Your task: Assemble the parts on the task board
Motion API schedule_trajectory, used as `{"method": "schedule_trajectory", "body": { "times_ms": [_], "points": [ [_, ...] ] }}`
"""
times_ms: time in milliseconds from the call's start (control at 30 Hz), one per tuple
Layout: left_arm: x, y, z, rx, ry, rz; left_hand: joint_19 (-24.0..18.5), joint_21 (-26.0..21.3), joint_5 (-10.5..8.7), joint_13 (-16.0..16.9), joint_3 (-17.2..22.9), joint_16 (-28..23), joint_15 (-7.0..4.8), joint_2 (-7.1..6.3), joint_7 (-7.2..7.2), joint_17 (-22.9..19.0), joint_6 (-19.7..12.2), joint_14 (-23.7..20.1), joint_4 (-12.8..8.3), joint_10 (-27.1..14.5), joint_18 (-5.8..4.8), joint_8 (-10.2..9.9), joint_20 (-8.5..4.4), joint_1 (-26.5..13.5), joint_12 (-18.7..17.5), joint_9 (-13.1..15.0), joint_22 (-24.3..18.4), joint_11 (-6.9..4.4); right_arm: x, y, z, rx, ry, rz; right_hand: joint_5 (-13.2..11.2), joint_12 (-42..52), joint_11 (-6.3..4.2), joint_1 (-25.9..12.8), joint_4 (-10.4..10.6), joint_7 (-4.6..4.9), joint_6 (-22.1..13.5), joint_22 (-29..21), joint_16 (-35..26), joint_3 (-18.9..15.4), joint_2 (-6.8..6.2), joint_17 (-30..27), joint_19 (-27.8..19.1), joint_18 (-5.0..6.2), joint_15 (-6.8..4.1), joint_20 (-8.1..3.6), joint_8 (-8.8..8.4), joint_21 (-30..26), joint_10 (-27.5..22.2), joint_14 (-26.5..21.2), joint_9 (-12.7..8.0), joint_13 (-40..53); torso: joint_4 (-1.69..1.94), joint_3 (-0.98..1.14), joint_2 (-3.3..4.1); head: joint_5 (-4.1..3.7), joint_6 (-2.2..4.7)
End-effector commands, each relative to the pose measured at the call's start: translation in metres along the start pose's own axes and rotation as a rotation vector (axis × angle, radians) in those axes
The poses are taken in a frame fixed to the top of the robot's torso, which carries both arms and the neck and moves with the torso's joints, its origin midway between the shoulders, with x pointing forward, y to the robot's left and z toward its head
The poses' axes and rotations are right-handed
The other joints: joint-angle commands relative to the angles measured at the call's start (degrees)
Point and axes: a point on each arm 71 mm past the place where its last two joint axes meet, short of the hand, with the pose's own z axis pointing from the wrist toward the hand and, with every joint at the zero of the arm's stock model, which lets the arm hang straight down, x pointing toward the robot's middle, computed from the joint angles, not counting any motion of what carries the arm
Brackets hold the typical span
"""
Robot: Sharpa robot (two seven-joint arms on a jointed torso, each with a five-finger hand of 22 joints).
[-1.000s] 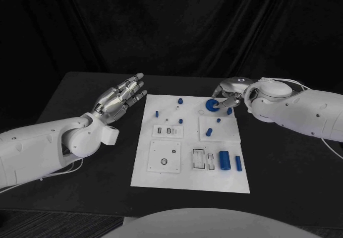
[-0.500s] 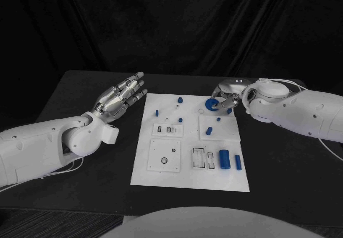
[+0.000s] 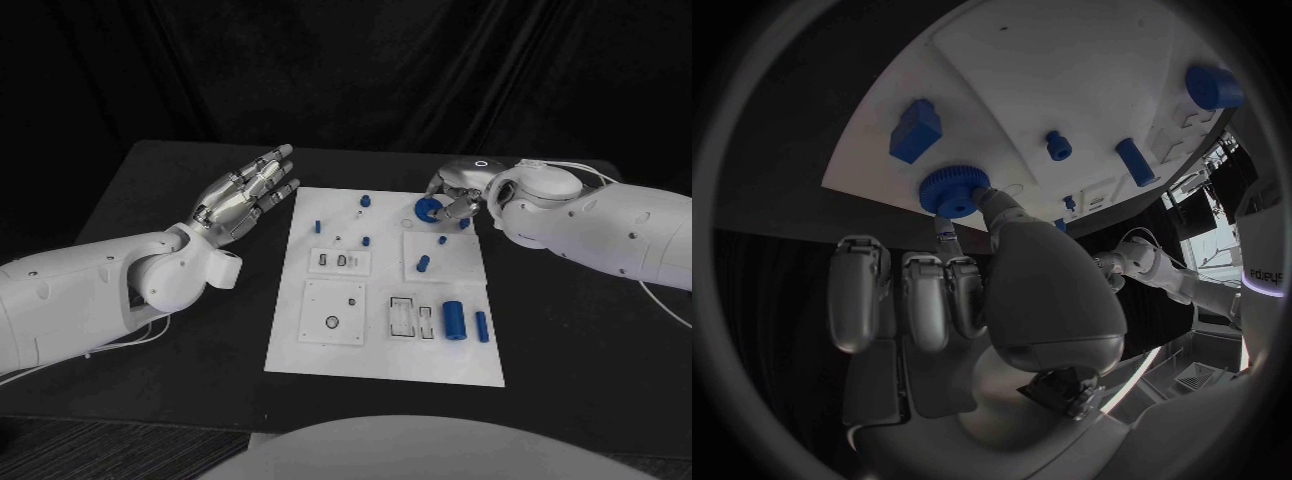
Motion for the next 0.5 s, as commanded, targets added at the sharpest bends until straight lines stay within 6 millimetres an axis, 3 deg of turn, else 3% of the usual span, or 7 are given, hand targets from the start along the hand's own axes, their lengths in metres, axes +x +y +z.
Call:
{"method": "schedule_trajectory", "body": {
  "times_ms": [33,200,500],
  "points": [
    [0.001,0.0,0.0,0.007,0.01,-0.014,0.0,-0.2,0.13,-0.1,0.0,-0.2,0.38,0.03,0.1,-0.1,0.1,0.0,-0.3,0.1,0.48,0.3,0.49,0.5,-0.4,0.1,-0.1,0.42,0.009,0.002,-0.002,-0.016,0.002,-0.02,0.4,0.1,0.18,0.9,-2.6,-1.53,1.8,4.9,0.1,2.3,0.66,15.1,0.0,-0.85,-0.18,-0.22,6.56,-0.1,6.1,6.1,8.6,15.0,0.06,0.01,0.01,0.02,0.01],
    [0.001,0.0,-0.001,0.003,0.01,-0.015,0.0,-0.2,0.3,-0.1,0.1,-0.2,0.49,0.16,0.16,-0.1,0.2,0.0,-0.4,0.1,0.48,0.4,0.56,0.6,-0.4,0.1,-0.1,0.48,0.002,0.008,-0.002,-0.045,-0.035,-0.02,0.5,0.1,0.7,0.2,-2.4,-1.32,1.7,5.3,0.1,2.3,0.58,15.1,0.2,-0.95,0.26,0.09,7.29,0.2,6.1,6.1,9.5,15.0,0.03,0.02,0.01,0.18,0.01],
    [0.002,0.001,0.0,-0.007,0.016,-0.019,0.0,-0.2,0.66,-0.1,0.4,-0.2,0.86,0.21,0.43,-0.1,0.3,0.0,-0.8,0.1,0.47,0.4,0.76,0.7,-0.4,0.1,-0.1,0.78,-0.028,0.039,0.004,-0.134,-0.099,0.003,0.5,0.1,1.05,-0.7,-2.0,-1.17,1.8,6.0,-0.3,2.5,0.61,14.3,0.7,-1.14,0.6,0.42,7.67,0.7,6.1,5.8,10.1,15.0,-0.06,-0.02,0.0,-0.01,0.01]
  ]
}}
